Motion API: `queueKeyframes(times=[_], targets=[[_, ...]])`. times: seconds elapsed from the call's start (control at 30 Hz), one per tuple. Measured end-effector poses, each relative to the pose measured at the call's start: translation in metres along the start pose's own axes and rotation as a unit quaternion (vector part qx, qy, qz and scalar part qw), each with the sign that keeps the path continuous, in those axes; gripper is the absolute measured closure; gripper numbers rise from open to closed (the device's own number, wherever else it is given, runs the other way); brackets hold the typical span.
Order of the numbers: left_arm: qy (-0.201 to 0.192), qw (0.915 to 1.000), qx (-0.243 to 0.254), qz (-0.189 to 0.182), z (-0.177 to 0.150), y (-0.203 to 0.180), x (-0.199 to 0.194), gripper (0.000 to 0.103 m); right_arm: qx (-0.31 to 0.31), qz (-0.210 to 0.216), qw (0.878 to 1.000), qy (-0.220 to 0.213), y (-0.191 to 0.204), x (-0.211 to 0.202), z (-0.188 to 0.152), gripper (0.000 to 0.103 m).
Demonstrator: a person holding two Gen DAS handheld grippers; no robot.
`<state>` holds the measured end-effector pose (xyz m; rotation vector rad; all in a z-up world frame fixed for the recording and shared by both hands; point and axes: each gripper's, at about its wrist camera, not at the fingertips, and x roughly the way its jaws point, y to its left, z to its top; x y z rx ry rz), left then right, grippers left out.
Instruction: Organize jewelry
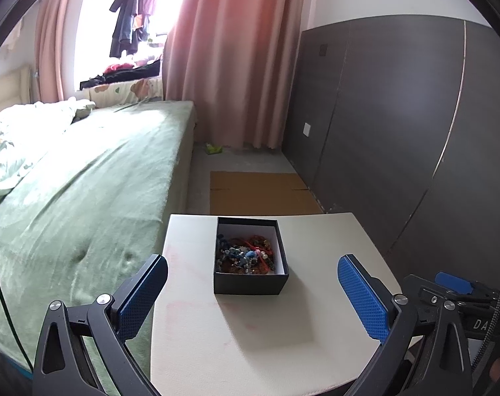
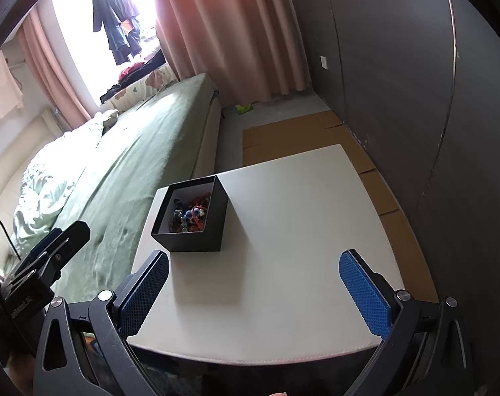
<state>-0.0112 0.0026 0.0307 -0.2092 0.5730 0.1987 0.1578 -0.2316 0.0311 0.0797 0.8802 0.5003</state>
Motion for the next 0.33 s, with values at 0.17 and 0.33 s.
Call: queueKeyframes(times=[0.17,0.33], targets=[[0.001,1.0000,0.003,-0.002,-0.0007,-0.0023,-0.0002,0.000,0.006,-0.002,1.000,0.003,-0.0023,0.0008,-0.0012,0.000],[0.007,0.9999,0.003,-0.006,-0.0008,-0.0029,0.0016,0.000,0.009,-0.003,1.000,0.006,-0.0025,0.0011,-0.0026,0.000]])
